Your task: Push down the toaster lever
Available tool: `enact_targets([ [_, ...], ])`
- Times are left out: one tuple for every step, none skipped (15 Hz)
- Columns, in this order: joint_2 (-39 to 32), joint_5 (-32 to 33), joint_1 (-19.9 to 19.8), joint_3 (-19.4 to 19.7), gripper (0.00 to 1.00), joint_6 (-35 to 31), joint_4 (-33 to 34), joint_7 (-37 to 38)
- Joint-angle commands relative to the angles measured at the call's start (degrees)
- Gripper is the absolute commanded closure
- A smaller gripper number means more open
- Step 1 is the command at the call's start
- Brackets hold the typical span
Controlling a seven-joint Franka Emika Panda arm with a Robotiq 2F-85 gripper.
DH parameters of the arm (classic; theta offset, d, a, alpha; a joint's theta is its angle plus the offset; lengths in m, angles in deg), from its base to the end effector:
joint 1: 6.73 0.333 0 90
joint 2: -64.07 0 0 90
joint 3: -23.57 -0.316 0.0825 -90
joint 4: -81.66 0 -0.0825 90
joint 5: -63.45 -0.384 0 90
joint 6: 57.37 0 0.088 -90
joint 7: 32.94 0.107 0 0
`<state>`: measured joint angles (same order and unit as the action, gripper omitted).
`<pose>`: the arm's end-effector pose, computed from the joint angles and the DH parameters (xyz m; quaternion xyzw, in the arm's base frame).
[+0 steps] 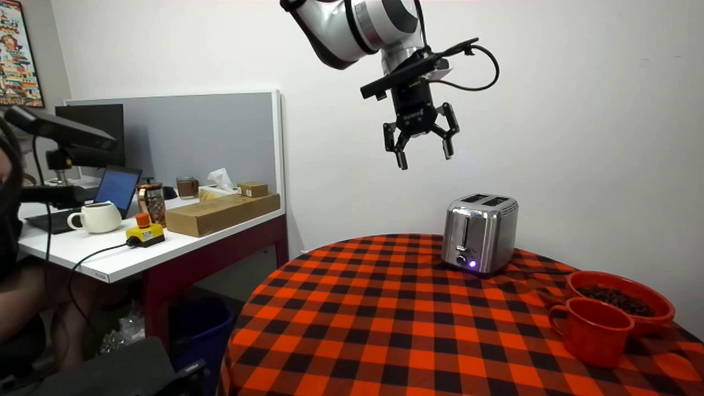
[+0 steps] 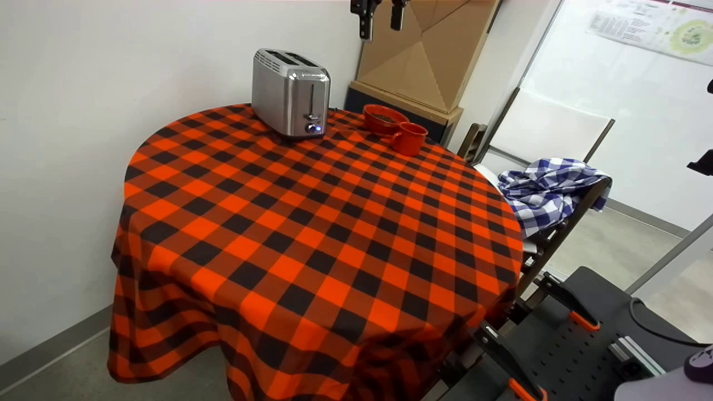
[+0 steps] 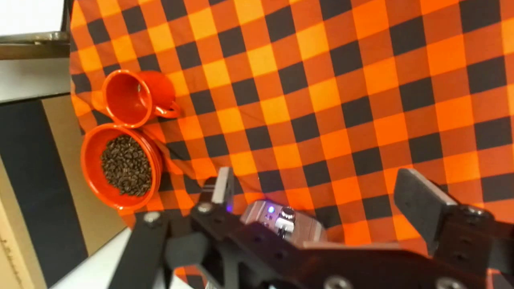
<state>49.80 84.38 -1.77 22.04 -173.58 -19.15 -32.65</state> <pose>0.6307 0.0500 0.4290 0.9782 0.1313 0.0194 0.1596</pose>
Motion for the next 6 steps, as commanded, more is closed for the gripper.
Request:
enact_targets([
  [1.9, -0.3, -0.2, 0.0, 0.0, -2.8, -2.1, 0.7],
  [3.6, -0.5, -0.6, 0.0, 0.0, -4.8, -4.1, 0.8],
  [4.8, -0.6, -0.9, 0.0, 0.0, -5.7, -5.4, 0.8],
  [5.6, -0.6, -1.1, 0.0, 0.0, -6.2, -6.3, 0.9],
  [5.9, -0.6, -1.1, 0.0, 0.0, -6.4, -6.8, 0.9],
  [5.9, -0.6, -1.1, 0.0, 0.0, -6.5, -7.0, 0.9],
])
